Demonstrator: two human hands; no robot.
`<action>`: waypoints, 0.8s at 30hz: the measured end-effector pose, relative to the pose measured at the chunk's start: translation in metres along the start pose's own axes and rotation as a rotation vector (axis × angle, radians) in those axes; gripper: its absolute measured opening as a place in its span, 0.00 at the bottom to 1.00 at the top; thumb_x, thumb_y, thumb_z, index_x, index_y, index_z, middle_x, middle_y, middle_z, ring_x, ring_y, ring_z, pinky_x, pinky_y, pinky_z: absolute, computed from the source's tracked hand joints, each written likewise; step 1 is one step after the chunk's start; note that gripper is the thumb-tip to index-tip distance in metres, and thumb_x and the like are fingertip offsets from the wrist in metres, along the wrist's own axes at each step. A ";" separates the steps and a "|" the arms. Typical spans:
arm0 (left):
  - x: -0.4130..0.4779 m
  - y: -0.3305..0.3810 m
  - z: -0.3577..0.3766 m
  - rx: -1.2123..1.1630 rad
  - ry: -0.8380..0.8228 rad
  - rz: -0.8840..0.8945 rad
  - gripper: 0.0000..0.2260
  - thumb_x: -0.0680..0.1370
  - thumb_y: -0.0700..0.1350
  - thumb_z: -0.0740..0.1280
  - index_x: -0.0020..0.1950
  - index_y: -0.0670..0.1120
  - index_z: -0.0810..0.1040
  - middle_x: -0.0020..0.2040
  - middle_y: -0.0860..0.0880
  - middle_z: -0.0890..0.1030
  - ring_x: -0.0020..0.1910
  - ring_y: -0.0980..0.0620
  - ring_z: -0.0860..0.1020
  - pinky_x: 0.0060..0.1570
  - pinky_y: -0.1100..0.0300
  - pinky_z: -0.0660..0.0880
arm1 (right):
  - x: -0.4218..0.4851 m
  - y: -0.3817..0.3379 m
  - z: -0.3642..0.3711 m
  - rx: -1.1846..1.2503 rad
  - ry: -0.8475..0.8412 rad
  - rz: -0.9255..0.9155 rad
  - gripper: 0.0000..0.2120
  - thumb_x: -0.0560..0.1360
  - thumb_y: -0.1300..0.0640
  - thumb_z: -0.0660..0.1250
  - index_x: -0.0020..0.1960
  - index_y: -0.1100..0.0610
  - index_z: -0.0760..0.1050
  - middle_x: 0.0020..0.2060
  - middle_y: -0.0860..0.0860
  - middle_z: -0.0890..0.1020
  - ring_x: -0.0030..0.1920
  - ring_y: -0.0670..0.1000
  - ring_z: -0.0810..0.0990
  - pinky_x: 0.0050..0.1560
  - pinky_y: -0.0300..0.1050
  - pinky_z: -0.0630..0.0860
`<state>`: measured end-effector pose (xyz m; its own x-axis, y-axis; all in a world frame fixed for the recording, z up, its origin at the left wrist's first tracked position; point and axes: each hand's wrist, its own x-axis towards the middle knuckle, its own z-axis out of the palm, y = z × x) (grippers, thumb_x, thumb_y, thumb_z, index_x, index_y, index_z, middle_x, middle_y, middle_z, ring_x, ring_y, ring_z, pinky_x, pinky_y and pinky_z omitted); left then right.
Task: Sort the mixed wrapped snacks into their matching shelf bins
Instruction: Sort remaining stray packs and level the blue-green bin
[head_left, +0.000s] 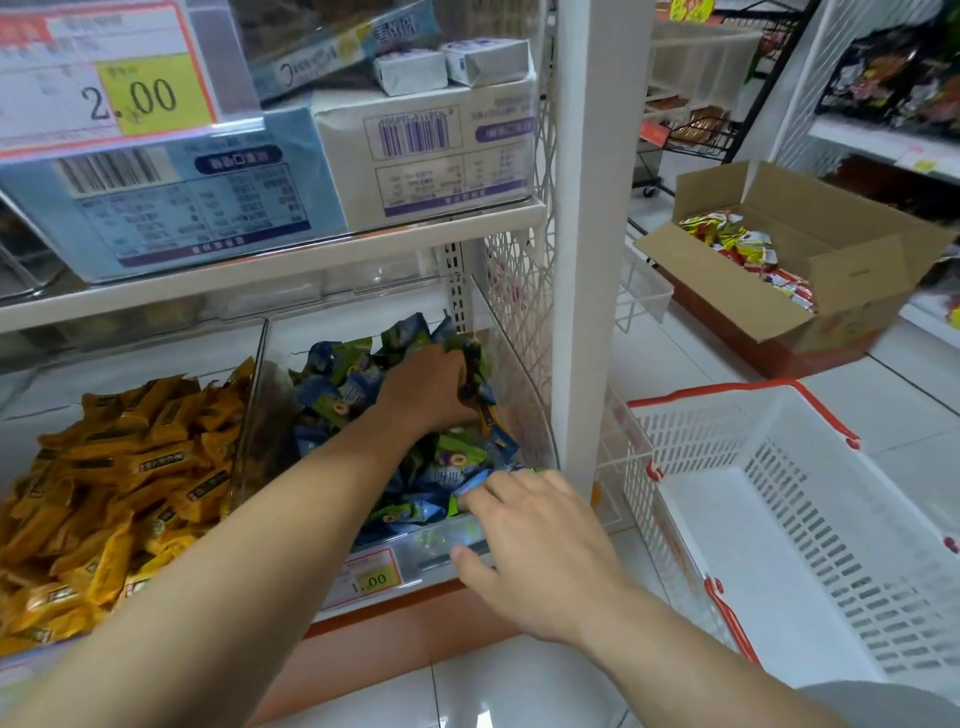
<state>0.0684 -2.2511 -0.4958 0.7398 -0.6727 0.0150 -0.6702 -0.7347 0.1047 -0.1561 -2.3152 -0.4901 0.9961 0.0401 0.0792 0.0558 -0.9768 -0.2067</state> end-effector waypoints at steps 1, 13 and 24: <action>0.000 -0.004 0.002 0.016 -0.017 -0.024 0.21 0.66 0.61 0.75 0.47 0.51 0.71 0.44 0.51 0.72 0.45 0.49 0.74 0.40 0.54 0.73 | 0.000 0.001 0.000 0.002 -0.001 -0.004 0.23 0.77 0.39 0.55 0.64 0.51 0.75 0.55 0.49 0.79 0.57 0.54 0.75 0.62 0.51 0.67; -0.001 -0.006 0.002 -0.217 -0.292 -0.115 0.25 0.70 0.58 0.76 0.64 0.51 0.79 0.59 0.51 0.80 0.56 0.50 0.78 0.57 0.52 0.76 | -0.001 0.004 -0.001 0.040 0.013 -0.024 0.22 0.78 0.39 0.54 0.64 0.50 0.74 0.56 0.48 0.78 0.58 0.53 0.74 0.61 0.50 0.65; 0.013 0.034 0.002 -0.445 -0.291 -0.325 0.24 0.82 0.57 0.60 0.66 0.38 0.73 0.61 0.40 0.77 0.56 0.44 0.76 0.47 0.58 0.71 | 0.003 0.000 0.001 0.003 0.017 -0.016 0.21 0.77 0.39 0.56 0.61 0.51 0.75 0.52 0.50 0.78 0.55 0.55 0.74 0.57 0.51 0.63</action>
<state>0.0548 -2.2848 -0.4937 0.8132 -0.4629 -0.3527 -0.2781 -0.8415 0.4633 -0.1534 -2.3145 -0.4912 0.9938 0.0520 0.0988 0.0717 -0.9754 -0.2084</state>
